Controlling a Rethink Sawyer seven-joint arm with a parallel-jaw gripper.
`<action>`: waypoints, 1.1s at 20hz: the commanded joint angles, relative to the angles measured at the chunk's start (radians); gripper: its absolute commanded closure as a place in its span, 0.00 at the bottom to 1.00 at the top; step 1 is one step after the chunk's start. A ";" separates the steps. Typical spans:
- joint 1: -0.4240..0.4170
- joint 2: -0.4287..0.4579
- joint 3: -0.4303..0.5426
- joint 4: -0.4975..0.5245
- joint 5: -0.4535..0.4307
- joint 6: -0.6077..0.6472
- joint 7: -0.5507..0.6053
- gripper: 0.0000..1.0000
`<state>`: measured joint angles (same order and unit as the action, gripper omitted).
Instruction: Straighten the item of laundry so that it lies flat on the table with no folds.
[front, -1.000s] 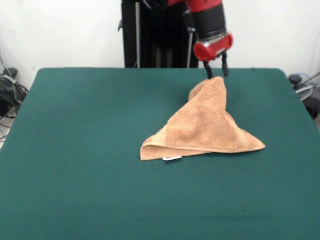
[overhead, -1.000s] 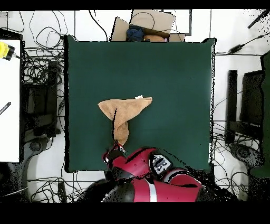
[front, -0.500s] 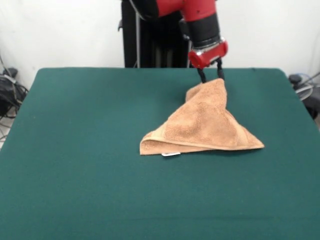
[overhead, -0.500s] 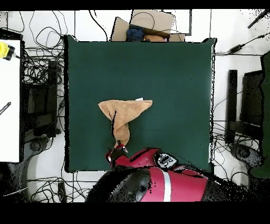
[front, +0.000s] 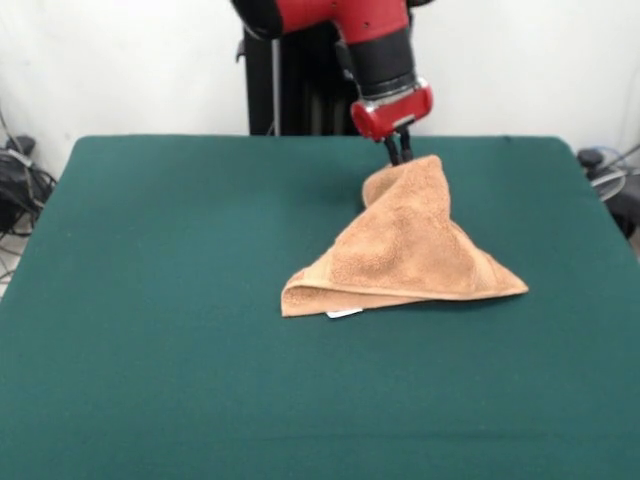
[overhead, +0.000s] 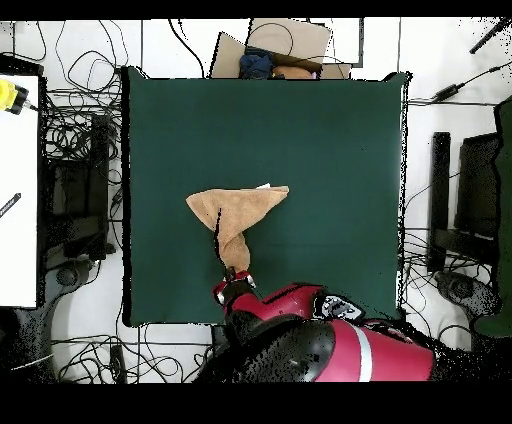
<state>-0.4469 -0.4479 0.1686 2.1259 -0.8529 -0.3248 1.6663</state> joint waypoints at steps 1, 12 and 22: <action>0.024 0.032 -0.009 -0.039 0.042 -0.085 0.154 1.00; 0.068 -0.050 -0.055 0.032 0.121 -0.047 0.178 1.00; -0.325 -0.808 0.511 0.539 0.571 0.511 -0.017 1.00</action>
<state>-0.7018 -0.9742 0.4066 2.4933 -0.4559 -0.0243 1.6663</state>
